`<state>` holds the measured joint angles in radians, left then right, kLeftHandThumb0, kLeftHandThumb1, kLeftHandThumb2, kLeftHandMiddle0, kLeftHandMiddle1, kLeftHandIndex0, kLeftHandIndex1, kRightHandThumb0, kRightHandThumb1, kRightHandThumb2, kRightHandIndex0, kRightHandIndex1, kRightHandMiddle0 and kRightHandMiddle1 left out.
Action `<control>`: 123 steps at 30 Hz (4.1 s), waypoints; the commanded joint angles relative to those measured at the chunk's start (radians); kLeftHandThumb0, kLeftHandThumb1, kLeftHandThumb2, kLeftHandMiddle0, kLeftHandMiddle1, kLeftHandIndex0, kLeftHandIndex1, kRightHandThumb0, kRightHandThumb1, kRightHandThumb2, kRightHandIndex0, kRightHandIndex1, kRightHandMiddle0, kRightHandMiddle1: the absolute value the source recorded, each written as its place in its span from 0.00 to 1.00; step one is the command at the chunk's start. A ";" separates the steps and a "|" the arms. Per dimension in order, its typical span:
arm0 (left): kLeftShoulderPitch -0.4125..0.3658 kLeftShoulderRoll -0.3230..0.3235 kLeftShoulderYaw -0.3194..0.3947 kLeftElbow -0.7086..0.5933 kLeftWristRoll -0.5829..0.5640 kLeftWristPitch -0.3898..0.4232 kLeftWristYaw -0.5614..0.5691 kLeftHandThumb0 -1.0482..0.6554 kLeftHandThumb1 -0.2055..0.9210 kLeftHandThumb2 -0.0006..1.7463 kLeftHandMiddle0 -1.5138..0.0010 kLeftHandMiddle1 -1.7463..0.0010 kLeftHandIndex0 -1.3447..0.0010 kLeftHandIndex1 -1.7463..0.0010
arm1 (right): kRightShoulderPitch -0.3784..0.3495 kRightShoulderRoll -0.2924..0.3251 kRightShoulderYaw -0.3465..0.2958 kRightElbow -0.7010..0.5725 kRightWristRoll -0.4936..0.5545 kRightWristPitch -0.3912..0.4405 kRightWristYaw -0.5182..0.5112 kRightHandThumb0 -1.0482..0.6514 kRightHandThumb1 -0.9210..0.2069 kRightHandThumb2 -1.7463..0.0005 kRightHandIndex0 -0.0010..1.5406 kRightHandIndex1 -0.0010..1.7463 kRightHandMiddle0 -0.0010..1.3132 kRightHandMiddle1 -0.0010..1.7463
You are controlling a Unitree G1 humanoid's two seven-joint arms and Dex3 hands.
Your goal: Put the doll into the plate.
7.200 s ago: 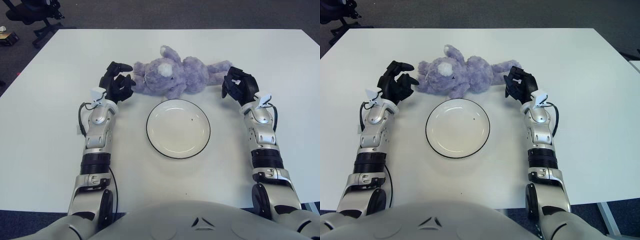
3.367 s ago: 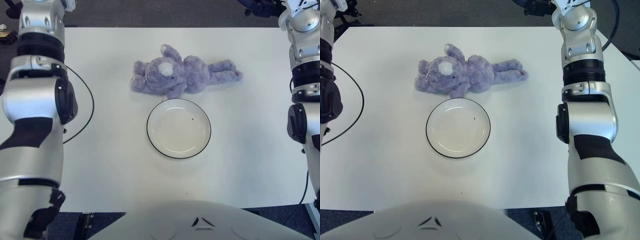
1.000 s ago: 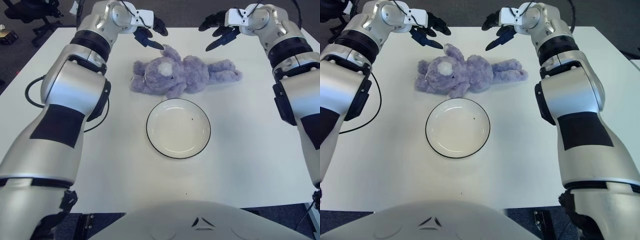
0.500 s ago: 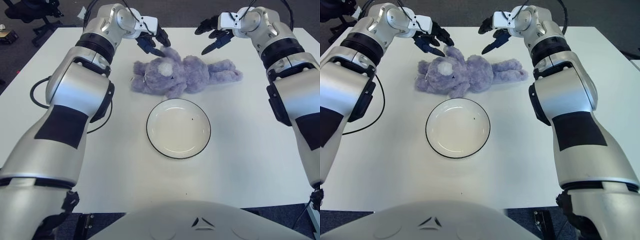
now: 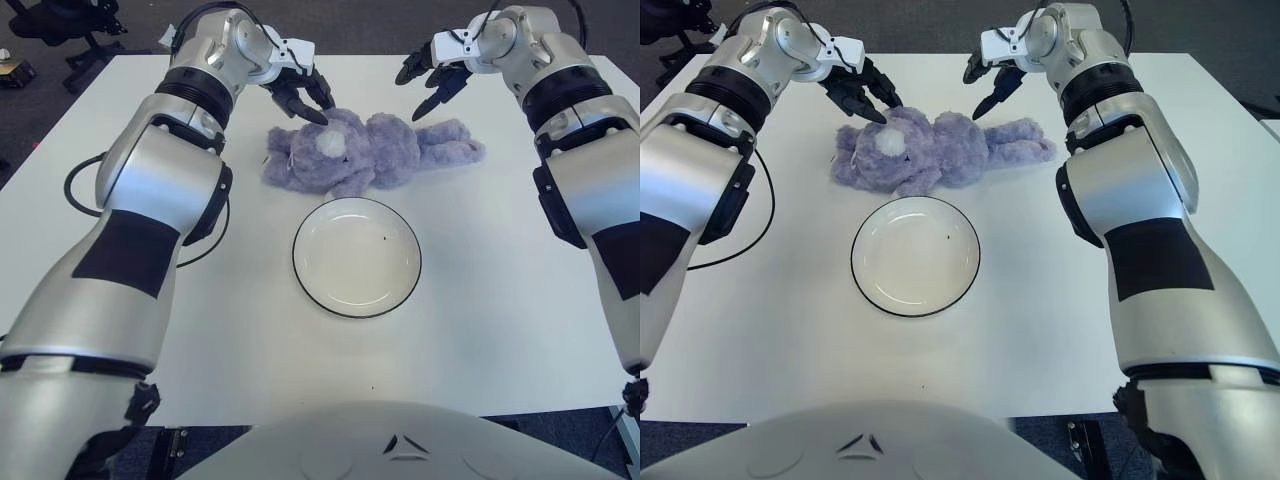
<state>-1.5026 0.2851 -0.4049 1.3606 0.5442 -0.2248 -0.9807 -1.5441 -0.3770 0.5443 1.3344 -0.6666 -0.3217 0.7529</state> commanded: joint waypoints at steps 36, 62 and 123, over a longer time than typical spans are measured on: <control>-0.041 -0.008 0.090 0.000 -0.099 0.079 -0.192 0.21 1.00 0.41 0.74 1.00 0.68 1.00 | -0.004 0.003 0.044 0.006 -0.029 0.001 0.041 0.13 0.00 0.83 0.22 0.00 0.10 0.01; -0.062 -0.002 -0.005 -0.002 0.001 0.079 -0.089 0.19 1.00 0.33 0.75 1.00 0.70 1.00 | 0.053 0.053 0.063 0.001 -0.031 0.101 0.100 0.10 0.00 0.90 0.10 0.00 0.06 0.00; -0.066 -0.006 -0.027 -0.001 0.026 0.111 -0.054 0.18 1.00 0.26 0.72 1.00 0.64 0.99 | 0.165 0.082 0.007 -0.014 0.024 0.022 0.167 0.18 0.00 0.94 0.11 0.01 0.13 0.02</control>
<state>-1.5445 0.2808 -0.4268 1.3605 0.5629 -0.1192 -1.0420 -1.3951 -0.3020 0.5531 1.3276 -0.6488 -0.3051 0.9192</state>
